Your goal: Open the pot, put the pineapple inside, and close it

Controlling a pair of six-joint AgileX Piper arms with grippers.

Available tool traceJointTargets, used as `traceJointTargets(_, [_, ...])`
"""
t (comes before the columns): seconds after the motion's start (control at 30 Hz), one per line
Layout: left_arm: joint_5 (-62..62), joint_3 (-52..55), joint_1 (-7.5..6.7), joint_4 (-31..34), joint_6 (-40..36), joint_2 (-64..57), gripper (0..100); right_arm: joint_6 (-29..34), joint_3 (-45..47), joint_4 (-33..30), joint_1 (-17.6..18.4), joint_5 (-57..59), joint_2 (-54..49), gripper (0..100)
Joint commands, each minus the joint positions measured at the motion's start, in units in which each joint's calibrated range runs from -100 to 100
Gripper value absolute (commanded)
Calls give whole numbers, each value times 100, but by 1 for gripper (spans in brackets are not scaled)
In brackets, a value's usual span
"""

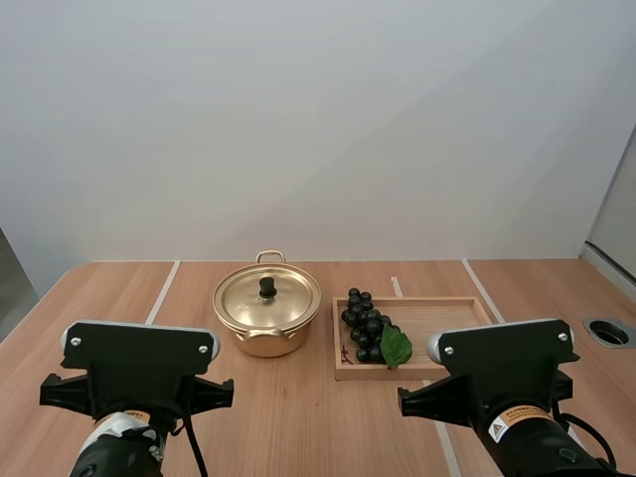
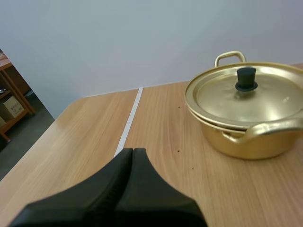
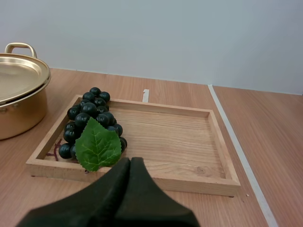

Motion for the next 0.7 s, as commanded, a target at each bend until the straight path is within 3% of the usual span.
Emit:
traceJointTargets(0.0, [-265, 12, -20, -584, 6, -26, 0, 33, 17, 0, -25, -157, -39, 0])
traceJointTargets(0.2, [-76, 12, -20, -948, 6, -26, 0, 33, 17, 0, -25, -157, -39, 0])
traceJointTargets(0.67, [-91, 12, -32, -969, 6, -26, 0, 33, 17, 0, -86, -261, -30, 0])
